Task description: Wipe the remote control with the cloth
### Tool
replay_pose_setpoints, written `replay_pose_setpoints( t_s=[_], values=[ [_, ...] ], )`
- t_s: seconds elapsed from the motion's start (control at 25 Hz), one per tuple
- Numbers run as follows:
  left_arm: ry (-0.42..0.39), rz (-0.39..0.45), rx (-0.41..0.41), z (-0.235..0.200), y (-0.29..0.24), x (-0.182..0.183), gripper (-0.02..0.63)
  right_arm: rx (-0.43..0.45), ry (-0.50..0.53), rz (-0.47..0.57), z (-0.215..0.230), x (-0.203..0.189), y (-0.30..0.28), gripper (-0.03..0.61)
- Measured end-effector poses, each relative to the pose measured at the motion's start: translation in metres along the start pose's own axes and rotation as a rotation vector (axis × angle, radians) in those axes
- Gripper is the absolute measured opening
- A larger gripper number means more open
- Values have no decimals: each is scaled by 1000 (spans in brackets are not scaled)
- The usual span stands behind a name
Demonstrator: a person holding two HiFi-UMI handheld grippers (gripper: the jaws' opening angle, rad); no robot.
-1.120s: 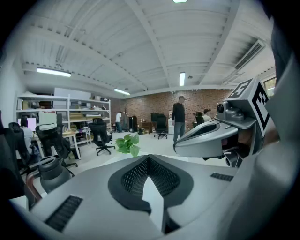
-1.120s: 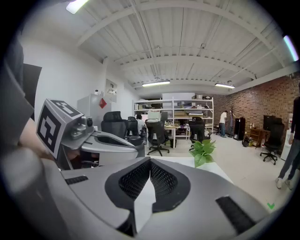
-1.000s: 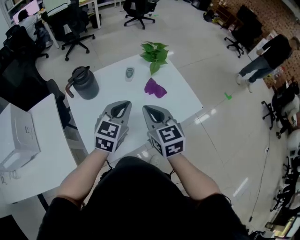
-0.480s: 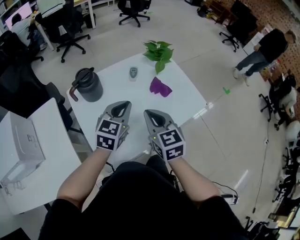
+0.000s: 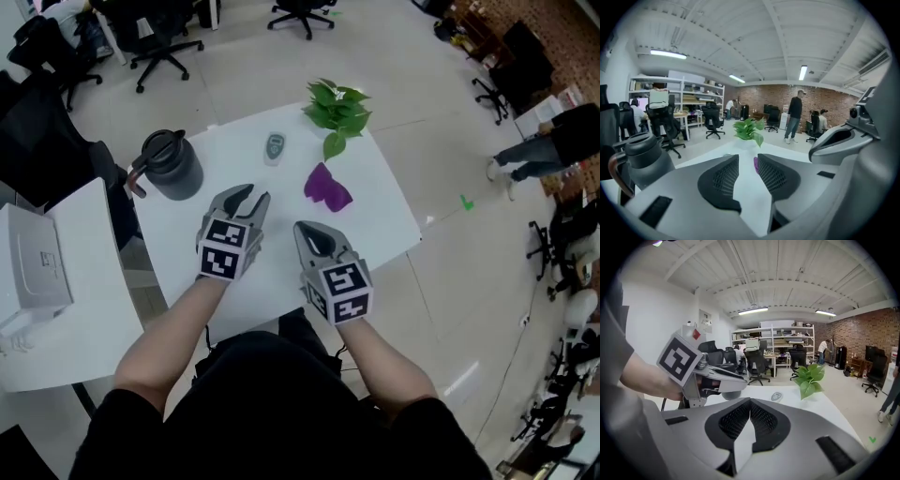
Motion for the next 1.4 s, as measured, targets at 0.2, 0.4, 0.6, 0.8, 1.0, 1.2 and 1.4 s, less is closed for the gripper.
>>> replay_pose_setpoints(
  t_s=[0.2,0.4,0.6,0.8,1.0,1.2,1.4],
  values=[
    [67,-92,96,-22,-78,-11,175,69,2,-43,51,-5,-29,14],
    [110,-183,198,-48,-152,-29,262,122,-12,-89,95,-18,-51,14],
    [140,-276,244,-66,-208,-53,302,142,-34,-122,127,-30,-64,14],
    [178,-349,273,-81,-244,-74,304,160,-55,-152,145,-41,-75,14],
    [189,-392,277,-87,-262,-80,302,168,-67,-162,152,-45,-83,14],
    [238,-410,286,-93,-271,-92,304,165,-76,-168,155,-49,-83,14],
    [241,-424,321,-96,-265,-87,256,160,-80,-170,155,-49,-81,14]
  ],
)
Point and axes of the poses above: the fingertips, and each gripper's own axes: y backward along the fingers, z to its right, x out of its top, the point moved 4 cm from there along y, backward along the fingers, and after that the axes turned 4 degrees about -y, right-handed, at the moved point
